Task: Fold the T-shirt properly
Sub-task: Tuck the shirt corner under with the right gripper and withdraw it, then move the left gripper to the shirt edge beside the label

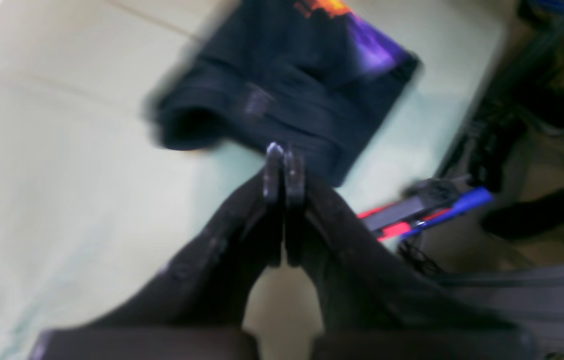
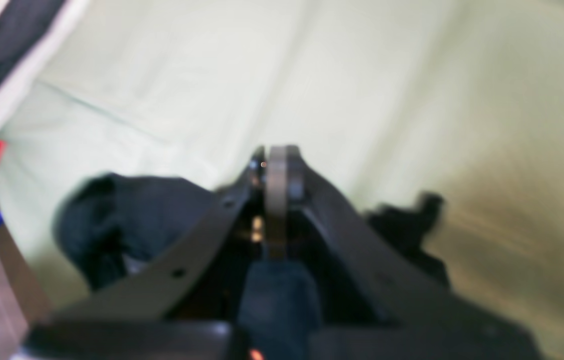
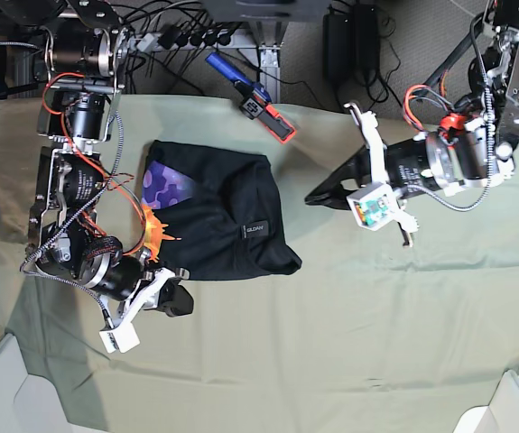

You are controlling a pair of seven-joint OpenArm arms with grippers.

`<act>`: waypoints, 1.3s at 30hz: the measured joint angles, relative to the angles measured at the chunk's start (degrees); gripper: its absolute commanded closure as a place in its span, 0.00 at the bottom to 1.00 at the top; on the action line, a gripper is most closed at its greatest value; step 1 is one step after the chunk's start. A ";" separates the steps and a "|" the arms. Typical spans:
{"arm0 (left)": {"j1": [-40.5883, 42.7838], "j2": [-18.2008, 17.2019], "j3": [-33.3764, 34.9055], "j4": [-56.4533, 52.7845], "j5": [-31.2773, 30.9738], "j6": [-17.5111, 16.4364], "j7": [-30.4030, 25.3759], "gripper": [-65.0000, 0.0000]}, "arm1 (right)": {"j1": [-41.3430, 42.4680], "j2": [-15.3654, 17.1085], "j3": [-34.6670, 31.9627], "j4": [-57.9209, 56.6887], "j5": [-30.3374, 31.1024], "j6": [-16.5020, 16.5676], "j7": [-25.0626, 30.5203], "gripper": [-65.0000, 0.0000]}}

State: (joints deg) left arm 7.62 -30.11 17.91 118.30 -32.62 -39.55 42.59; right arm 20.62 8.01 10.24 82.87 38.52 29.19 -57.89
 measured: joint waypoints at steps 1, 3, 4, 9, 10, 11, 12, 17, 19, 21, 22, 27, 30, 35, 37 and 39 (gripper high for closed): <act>0.02 0.63 1.57 -0.11 2.64 -0.11 0.02 1.00 | 0.02 0.42 0.00 -0.74 0.09 0.00 0.09 1.00; 0.00 1.62 3.87 -0.28 7.06 0.98 -0.52 1.00 | 0.02 1.05 -0.02 -1.99 -0.44 0.00 0.02 1.00; -0.02 1.97 4.68 -0.28 9.11 1.20 -1.38 0.95 | 0.00 1.51 -0.02 -2.45 -0.68 0.00 0.00 1.00; 0.09 2.82 8.70 -0.39 19.54 10.38 -3.67 0.46 | 0.00 2.60 0.68 -3.37 -2.40 0.00 0.02 1.00; -0.04 3.06 9.07 -0.46 21.44 11.76 -3.65 0.45 | -0.02 2.56 0.83 -3.39 -2.95 0.00 0.00 1.00; -0.20 3.48 9.40 -0.46 22.91 12.85 -3.87 0.45 | -0.13 2.43 0.98 -3.39 -3.26 0.00 0.00 1.00; -0.31 4.09 9.62 -0.46 23.76 13.94 -4.15 0.45 | -0.15 2.29 1.36 -3.39 -3.67 0.00 0.00 1.00; -0.33 7.37 11.50 -0.46 26.93 17.03 -5.38 0.45 | -1.20 3.43 4.00 -3.39 -5.42 0.00 0.17 1.00; -0.35 8.59 12.87 -0.46 29.16 18.71 -5.60 0.45 | -1.97 4.98 5.16 -3.50 -6.01 0.00 0.22 1.00; -0.33 9.31 14.67 -0.46 31.95 20.11 -6.23 0.45 | -3.06 6.54 5.90 -3.61 -5.95 0.00 0.46 1.00; -0.35 9.51 15.80 -0.46 33.20 20.83 -6.58 0.45 | -3.72 7.08 6.10 -3.65 -6.01 0.00 0.50 1.00; -2.08 10.25 23.85 -0.46 39.87 24.59 -7.50 0.45 | -6.78 8.39 6.27 -3.76 -5.51 0.00 0.35 1.00; -3.78 10.23 29.09 -1.03 45.27 27.34 -7.61 0.45 | -7.34 8.39 6.29 -3.78 -5.18 0.00 0.42 1.00; -7.32 10.27 36.35 -6.91 52.00 31.78 -8.48 0.45 | -7.87 8.41 6.32 -3.78 -4.26 0.00 0.44 1.00; -8.81 10.54 38.51 -10.12 54.07 33.46 -8.59 0.45 | -8.11 8.48 6.38 -3.78 -3.82 0.00 0.48 1.00; -9.94 11.39 40.24 -13.31 55.65 34.99 -8.48 0.45 | -8.41 8.46 6.40 -3.78 -3.02 0.00 0.42 1.00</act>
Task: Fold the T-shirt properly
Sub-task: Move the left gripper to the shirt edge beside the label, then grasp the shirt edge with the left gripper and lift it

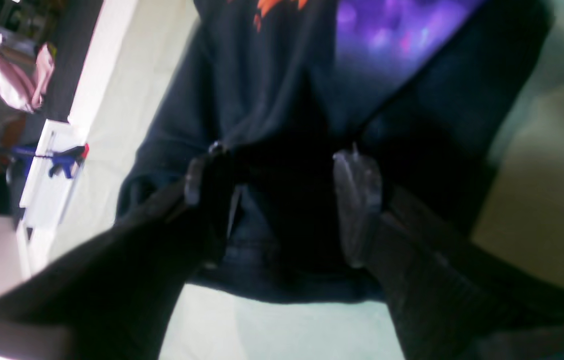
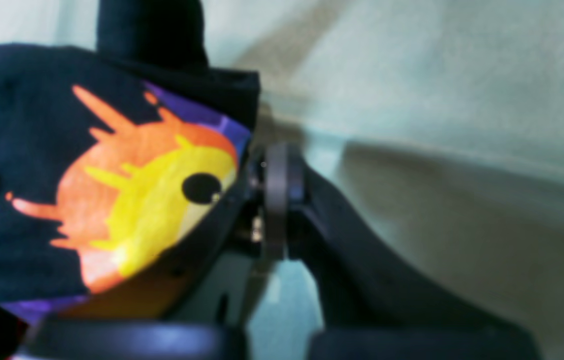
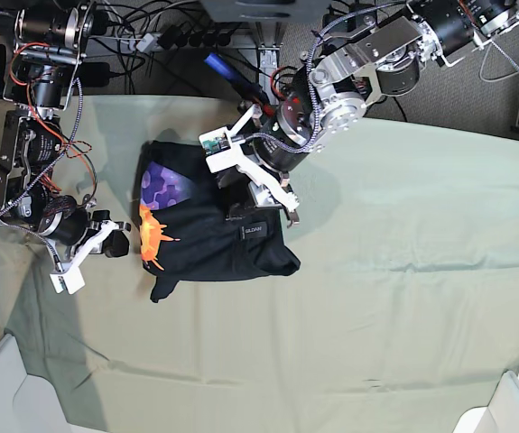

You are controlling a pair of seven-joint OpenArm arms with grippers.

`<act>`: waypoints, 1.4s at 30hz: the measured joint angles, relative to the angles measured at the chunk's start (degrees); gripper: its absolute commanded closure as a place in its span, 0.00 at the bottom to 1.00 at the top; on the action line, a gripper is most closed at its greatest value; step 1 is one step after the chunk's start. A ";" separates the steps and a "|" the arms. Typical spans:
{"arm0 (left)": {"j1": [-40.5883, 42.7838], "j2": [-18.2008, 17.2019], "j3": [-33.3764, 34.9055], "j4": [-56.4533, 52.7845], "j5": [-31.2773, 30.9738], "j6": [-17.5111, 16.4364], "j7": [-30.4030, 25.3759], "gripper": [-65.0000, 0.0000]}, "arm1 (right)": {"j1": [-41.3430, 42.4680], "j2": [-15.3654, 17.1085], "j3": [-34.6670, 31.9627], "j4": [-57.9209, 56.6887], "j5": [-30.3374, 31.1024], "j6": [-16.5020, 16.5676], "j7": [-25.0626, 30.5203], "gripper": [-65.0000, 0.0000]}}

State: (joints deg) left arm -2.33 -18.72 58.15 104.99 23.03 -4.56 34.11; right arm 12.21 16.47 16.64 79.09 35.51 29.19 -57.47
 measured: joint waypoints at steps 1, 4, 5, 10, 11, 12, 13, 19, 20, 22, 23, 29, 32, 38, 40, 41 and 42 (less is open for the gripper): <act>-0.46 0.37 0.72 -1.18 0.15 0.42 -0.04 0.45 | -0.02 -0.02 0.00 0.00 0.13 -0.02 -0.22 1.00; -0.70 0.76 1.70 -2.45 0.59 1.16 -0.09 0.45 | 0.04 0.02 0.00 0.00 0.26 0.00 -0.15 1.00; -0.68 0.76 1.70 -2.45 0.59 1.16 0.04 0.45 | 0.04 0.04 0.00 0.00 0.22 0.00 -0.20 1.00; -0.72 -0.20 1.68 -2.47 3.04 1.68 2.84 0.45 | 0.02 0.00 0.00 0.00 0.26 0.00 -0.20 1.00; -0.87 -0.96 1.75 -2.47 2.80 2.75 2.64 0.45 | 0.02 0.02 0.02 0.00 0.24 0.00 -0.22 1.00; -1.18 -1.81 1.79 -2.43 2.43 3.06 2.12 0.45 | 0.00 0.02 0.02 0.00 0.24 -0.02 -0.22 1.00; -1.55 -2.71 1.79 -2.32 2.54 3.08 2.05 0.45 | 0.00 0.04 0.02 0.00 0.37 0.00 -0.24 1.00; -3.48 -8.26 1.75 -2.54 3.04 3.96 2.93 0.45 | 0.02 0.00 0.00 0.00 4.98 0.00 -1.95 1.00; -4.00 -8.59 1.77 -2.54 3.06 3.98 2.91 0.45 | 0.02 -0.02 0.00 0.00 5.01 0.00 -1.95 1.00; -5.09 -8.96 1.79 -2.54 3.06 4.00 2.69 0.45 | 0.02 0.02 0.00 0.00 5.18 0.00 -1.95 1.00; -5.55 -9.11 1.79 -2.54 3.06 4.02 2.71 0.45 | 0.02 0.07 0.02 0.00 4.98 0.00 -1.99 1.00; -6.99 -9.68 1.79 -2.51 3.10 6.49 3.54 0.46 | 0.02 -0.09 0.07 0.00 5.14 0.00 -2.38 1.00; -6.91 -9.66 1.79 -2.21 3.08 6.67 4.31 0.46 | 0.00 0.02 0.07 0.00 5.01 -0.02 -2.38 1.00; -6.91 -9.70 1.79 3.78 3.08 9.09 6.49 0.47 | 0.02 -0.02 0.07 0.00 5.09 0.00 -2.38 1.00; -6.93 -9.86 1.79 6.32 3.04 9.07 6.64 0.47 | 0.02 0.02 0.09 0.00 5.05 0.00 -2.36 1.00; -6.93 -10.27 1.79 7.52 3.08 9.05 6.75 0.47 | 0.02 0.02 0.09 0.00 4.90 0.00 -2.36 1.00; -6.95 -10.97 1.79 8.55 3.10 9.09 6.84 0.47 | 0.00 0.02 0.09 0.00 4.96 0.00 -2.36 1.00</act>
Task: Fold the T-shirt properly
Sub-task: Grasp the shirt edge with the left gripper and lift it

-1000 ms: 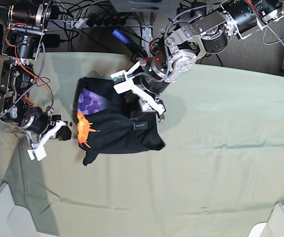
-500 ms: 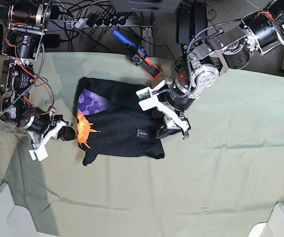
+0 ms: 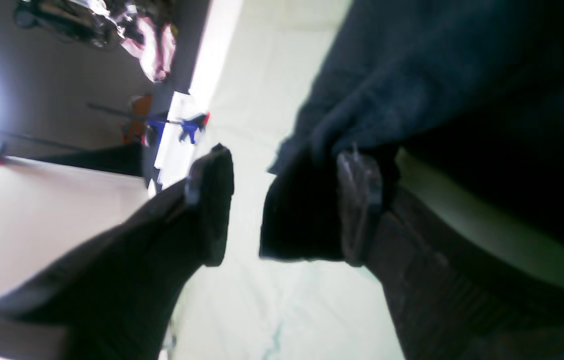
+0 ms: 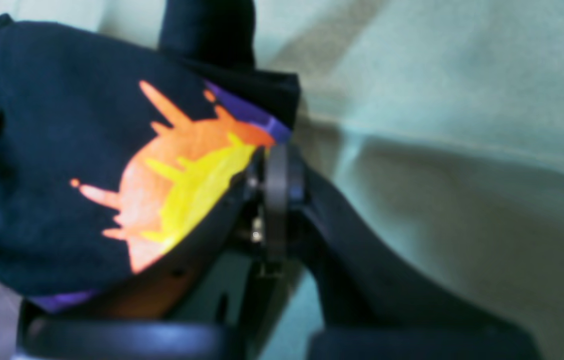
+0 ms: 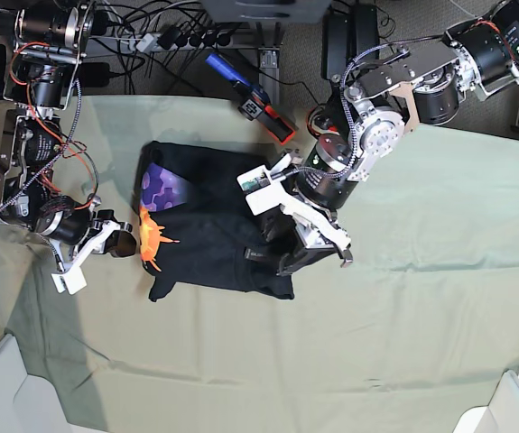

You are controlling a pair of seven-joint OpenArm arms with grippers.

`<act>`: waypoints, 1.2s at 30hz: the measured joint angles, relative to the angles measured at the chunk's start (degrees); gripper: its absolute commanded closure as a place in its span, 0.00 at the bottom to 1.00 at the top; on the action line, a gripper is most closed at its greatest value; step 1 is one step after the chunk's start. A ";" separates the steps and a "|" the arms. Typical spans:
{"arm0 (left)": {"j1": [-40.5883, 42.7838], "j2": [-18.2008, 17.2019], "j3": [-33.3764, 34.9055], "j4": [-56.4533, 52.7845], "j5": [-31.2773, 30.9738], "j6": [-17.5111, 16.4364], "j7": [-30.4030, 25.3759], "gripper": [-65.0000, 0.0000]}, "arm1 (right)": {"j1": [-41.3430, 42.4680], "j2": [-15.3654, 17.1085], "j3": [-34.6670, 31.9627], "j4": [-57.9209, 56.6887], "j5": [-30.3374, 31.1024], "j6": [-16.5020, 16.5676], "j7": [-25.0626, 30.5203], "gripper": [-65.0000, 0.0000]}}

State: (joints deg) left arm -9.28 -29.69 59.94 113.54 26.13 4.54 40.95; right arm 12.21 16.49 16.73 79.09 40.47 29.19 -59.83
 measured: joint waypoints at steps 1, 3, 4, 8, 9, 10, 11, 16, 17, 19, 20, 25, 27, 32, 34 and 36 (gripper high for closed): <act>0.02 -0.81 0.00 0.92 -0.02 0.20 0.79 0.47 | 0.02 0.00 0.00 0.00 -0.04 0.00 0.00 1.00; 0.02 -2.47 0.00 2.43 -0.04 0.74 3.02 0.47 | 0.02 0.00 0.00 0.00 -0.02 0.00 0.04 1.00; 0.02 -3.30 0.00 3.04 0.28 1.25 3.43 0.47 | 0.02 0.00 0.00 0.00 0.00 0.00 0.22 1.00; 0.00 -5.46 0.00 3.56 3.39 3.89 4.55 0.47 | 0.00 0.00 0.00 0.00 0.02 0.00 0.44 1.00; 0.02 -5.86 0.00 3.56 3.37 3.93 4.72 0.47 | 0.02 0.00 0.00 0.00 -0.02 0.00 0.44 1.00; 0.09 -6.10 0.00 3.56 3.37 3.98 4.92 0.48 | 0.02 0.00 0.00 0.00 0.02 0.00 0.57 1.00; 0.39 -6.21 0.00 3.58 3.39 4.02 4.90 0.52 | 0.02 -0.02 0.00 0.00 0.02 0.00 0.79 1.00; 4.68 -5.57 0.20 8.63 3.39 3.93 3.76 0.94 | 0.04 0.00 0.00 0.00 -0.46 0.00 2.58 1.00; 5.62 -5.14 0.59 9.94 3.39 3.41 2.38 0.97 | 0.15 0.00 0.00 0.00 -0.79 0.00 2.60 1.00; 7.13 -5.07 2.80 11.76 2.47 2.47 -0.72 1.00 | 0.37 -0.02 -0.02 0.00 -1.60 -0.02 3.23 1.00; 7.52 -5.07 4.46 11.85 1.18 0.96 -1.88 1.00 | 0.68 -0.02 -0.02 0.00 -1.92 0.00 3.52 1.00; 7.72 -4.59 13.27 10.14 -2.21 -6.97 -5.01 1.00 | 1.95 -0.02 -0.02 0.00 -2.43 0.00 4.17 1.00; 7.65 -3.45 12.79 9.42 -2.71 -7.02 -4.79 1.00 | 2.05 -0.02 0.00 0.00 -2.64 0.00 4.15 1.00; 6.73 -0.07 8.28 6.01 -2.19 -6.99 -5.62 1.00 | 2.05 -1.44 0.00 0.00 -2.78 -0.02 4.13 1.00; 5.79 2.71 7.72 1.95 -2.16 -7.04 -6.03 1.00 | 1.99 -2.25 0.00 0.00 -2.82 -0.02 4.11 1.00; 4.42 6.01 7.72 -3.13 -2.21 -7.06 -5.92 0.94 | 1.97 -2.71 0.00 0.00 -2.80 -0.02 4.09 1.00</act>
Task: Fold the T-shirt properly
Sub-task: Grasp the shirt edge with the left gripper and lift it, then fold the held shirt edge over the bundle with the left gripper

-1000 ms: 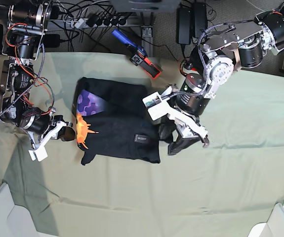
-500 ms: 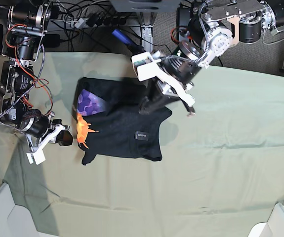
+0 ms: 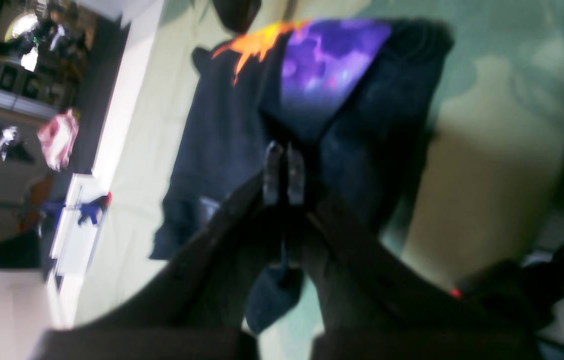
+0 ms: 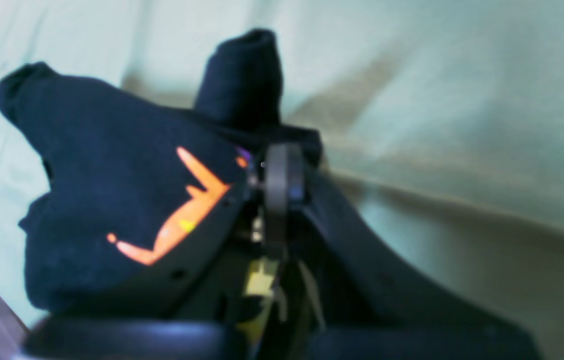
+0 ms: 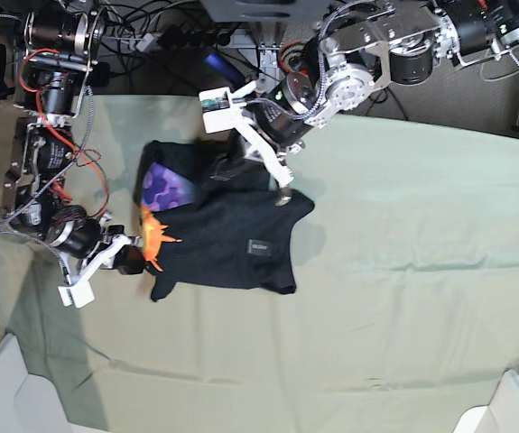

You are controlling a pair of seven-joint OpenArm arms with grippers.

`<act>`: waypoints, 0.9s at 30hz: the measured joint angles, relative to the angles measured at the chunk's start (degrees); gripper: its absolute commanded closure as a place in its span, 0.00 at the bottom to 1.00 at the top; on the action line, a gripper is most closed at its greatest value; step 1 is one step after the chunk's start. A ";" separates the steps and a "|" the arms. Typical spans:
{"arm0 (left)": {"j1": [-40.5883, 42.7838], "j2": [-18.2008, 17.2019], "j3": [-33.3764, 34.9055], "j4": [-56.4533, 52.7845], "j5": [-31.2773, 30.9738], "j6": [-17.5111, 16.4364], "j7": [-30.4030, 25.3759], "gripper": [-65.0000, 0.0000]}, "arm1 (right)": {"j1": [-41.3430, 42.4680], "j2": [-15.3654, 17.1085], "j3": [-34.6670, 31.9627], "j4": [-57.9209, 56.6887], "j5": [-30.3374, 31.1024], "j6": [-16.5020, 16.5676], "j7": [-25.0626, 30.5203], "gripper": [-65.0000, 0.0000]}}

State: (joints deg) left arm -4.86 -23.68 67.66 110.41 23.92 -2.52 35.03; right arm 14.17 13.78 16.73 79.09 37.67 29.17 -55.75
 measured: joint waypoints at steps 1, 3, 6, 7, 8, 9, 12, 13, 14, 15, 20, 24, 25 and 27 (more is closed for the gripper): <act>-0.79 1.57 -0.02 -2.60 0.07 -0.07 -0.09 0.87 | 0.00 -0.17 0.00 0.00 -0.09 0.02 0.04 1.00; -2.23 4.31 0.02 -7.34 0.15 0.61 -0.17 0.71 | -0.02 -0.28 0.00 0.00 -0.11 0.00 0.09 1.00; -4.48 6.69 0.15 -12.83 3.10 4.72 0.02 0.56 | -0.02 -0.28 0.00 -0.02 -0.15 0.00 0.00 1.00; -5.29 6.84 0.13 -14.16 3.52 5.62 -0.09 0.56 | -0.02 -0.28 0.02 -0.02 -0.15 0.00 0.00 1.00; -5.88 6.82 0.13 -15.15 3.52 5.88 0.04 0.56 | -0.02 -0.28 0.02 -0.02 -0.17 0.02 -0.02 1.00; -6.34 6.80 0.09 -15.82 3.56 5.95 0.28 0.56 | -0.02 -0.28 0.02 -0.04 -0.20 0.02 -0.04 1.00; -6.34 6.78 0.13 -16.72 3.58 5.97 0.26 0.56 | -0.02 -0.28 0.02 -0.02 -0.17 0.02 -0.04 1.00; -6.25 6.82 0.22 -16.85 3.56 5.97 0.31 0.56 | -0.02 -0.28 0.02 -0.02 -0.17 0.02 -0.04 1.00; -6.27 6.78 0.57 -16.85 3.54 5.97 0.31 0.56 | -0.02 -0.28 0.02 -0.02 -0.20 0.02 -0.04 1.00; -6.29 6.82 0.81 -16.85 3.56 5.97 0.31 0.56 | -0.02 -0.28 0.02 -0.02 -0.20 0.02 -0.04 1.00; -6.34 6.84 2.40 -16.85 3.74 6.19 0.33 0.56 | -0.02 -0.28 0.02 -0.02 -0.20 0.02 -0.04 1.00; -6.29 6.84 2.43 -16.85 4.76 6.19 0.28 0.57 | -0.02 -0.28 0.02 -0.02 -0.20 0.02 -0.04 1.00; -6.32 6.84 2.45 -16.87 4.76 6.21 0.24 0.60 | -0.02 -0.28 0.02 -0.02 -0.20 0.00 -0.04 1.00; -6.32 7.04 2.45 -17.94 5.11 6.88 -0.44 0.67 | -0.02 -0.28 0.02 -0.02 -0.17 0.00 -0.04 1.00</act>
State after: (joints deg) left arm -11.18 -16.64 70.11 92.47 29.04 4.36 34.59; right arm 14.15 13.50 16.75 79.07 37.50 29.17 -55.79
